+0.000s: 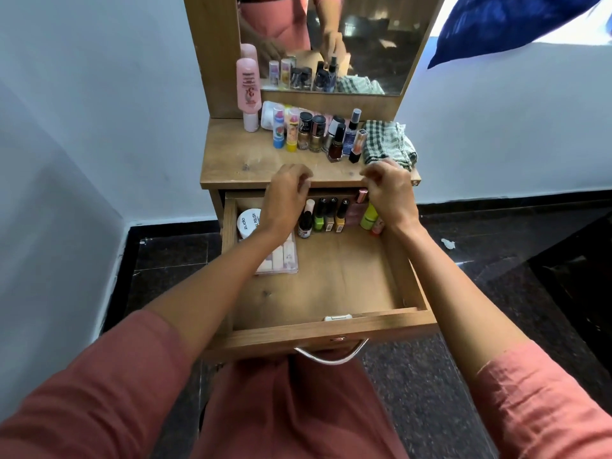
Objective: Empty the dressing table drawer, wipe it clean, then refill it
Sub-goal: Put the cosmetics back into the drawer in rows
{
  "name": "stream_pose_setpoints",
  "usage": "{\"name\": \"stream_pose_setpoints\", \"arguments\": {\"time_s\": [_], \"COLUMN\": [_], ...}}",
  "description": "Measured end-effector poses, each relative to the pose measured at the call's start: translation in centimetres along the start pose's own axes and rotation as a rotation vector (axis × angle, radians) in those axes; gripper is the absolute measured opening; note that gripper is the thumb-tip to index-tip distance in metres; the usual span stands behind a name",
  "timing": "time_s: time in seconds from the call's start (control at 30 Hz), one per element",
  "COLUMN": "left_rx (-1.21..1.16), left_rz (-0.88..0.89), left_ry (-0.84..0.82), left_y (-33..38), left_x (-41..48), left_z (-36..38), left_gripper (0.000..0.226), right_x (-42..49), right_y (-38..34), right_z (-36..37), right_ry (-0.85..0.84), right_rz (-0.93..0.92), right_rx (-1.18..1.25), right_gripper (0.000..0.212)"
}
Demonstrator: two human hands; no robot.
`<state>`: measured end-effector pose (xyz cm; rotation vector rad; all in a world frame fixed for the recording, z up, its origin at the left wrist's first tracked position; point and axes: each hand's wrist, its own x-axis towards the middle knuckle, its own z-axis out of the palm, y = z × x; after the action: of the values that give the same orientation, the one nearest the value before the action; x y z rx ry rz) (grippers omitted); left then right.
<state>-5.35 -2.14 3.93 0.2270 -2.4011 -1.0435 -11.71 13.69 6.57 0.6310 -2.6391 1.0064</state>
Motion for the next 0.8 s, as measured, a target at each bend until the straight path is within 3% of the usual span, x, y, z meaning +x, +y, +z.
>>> {"name": "stream_pose_setpoints", "arguments": {"time_s": [0.23, 0.43, 0.57, 0.8], "left_rx": [0.047, 0.229, 0.227, 0.172], "left_rz": [0.024, -0.037, -0.018, -0.031], "left_ry": [0.168, 0.074, -0.036, 0.009], "left_y": [0.3, -0.4, -0.3, -0.3], "left_x": [5.3, 9.2, 9.9, 9.3], "left_z": [-2.9, -3.6, -4.1, -4.5], "left_gripper": [0.021, 0.046, 0.036, 0.027], "right_x": [4.8, 8.4, 9.3, 9.0], "right_y": [-6.0, -8.6, -8.5, -8.5], "right_z": [2.3, 4.8, 5.7, 5.8], "right_ry": [-0.068, -0.033, -0.074, -0.039], "right_rz": [-0.231, -0.313, -0.255, -0.235], "right_rx": [0.041, -0.109, -0.232, -0.188], "right_gripper": [0.024, 0.039, 0.035, 0.027]}}
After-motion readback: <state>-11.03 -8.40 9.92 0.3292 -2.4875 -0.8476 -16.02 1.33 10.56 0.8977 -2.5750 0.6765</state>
